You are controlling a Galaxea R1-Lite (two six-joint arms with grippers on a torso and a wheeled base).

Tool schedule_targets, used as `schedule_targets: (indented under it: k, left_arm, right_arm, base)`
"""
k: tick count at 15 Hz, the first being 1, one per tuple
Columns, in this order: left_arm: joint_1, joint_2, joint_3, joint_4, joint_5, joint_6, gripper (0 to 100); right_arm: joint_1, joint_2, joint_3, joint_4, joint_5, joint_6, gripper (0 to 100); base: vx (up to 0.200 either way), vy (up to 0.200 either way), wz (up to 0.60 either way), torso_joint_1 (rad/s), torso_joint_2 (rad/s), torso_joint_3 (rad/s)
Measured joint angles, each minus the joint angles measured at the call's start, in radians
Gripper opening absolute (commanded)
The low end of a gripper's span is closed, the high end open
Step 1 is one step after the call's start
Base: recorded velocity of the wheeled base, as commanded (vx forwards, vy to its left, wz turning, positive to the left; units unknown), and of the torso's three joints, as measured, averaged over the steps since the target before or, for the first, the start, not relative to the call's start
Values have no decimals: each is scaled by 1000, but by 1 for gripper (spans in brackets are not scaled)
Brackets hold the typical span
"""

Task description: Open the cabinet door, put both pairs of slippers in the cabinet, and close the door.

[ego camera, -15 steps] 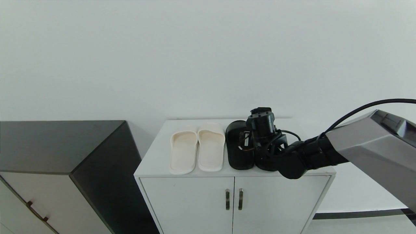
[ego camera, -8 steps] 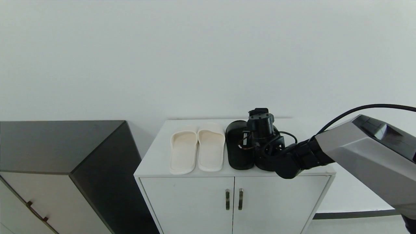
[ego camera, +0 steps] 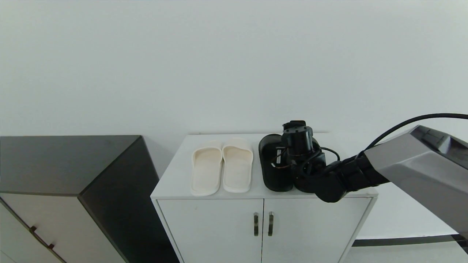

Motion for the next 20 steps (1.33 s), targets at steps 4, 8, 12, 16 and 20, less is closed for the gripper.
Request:
schedule_targets:
  k: [4, 8, 12, 16, 20]
  left_arm:
    - [0, 0, 0, 0, 0, 0, 0]
    - [0, 0, 0, 0, 0, -1, 0]
    - [0, 0, 0, 0, 0, -2, 0]
    - [0, 0, 0, 0, 0, -3, 0]
    - [0, 0, 0, 0, 0, -3, 0]
  right_arm:
    - [50, -161, 191, -18, 93, -9, 0]
    - [119, -357, 459, -107, 311, -62, 0]
    - [163, -506, 611, -126, 460, -82, 0]
    - [169, -548, 645, -128, 477, -86, 0]
    - [171, -555, 650, -132, 477, -86, 0]
  base:
    - [0, 0, 0, 0, 0, 0]
    - [0, 0, 0, 0, 0, 0]
    - [0, 0, 0, 0, 0, 0]
    - [-100, 0, 0, 1, 0, 2]
    - [-200, 0, 0, 2, 1, 0]
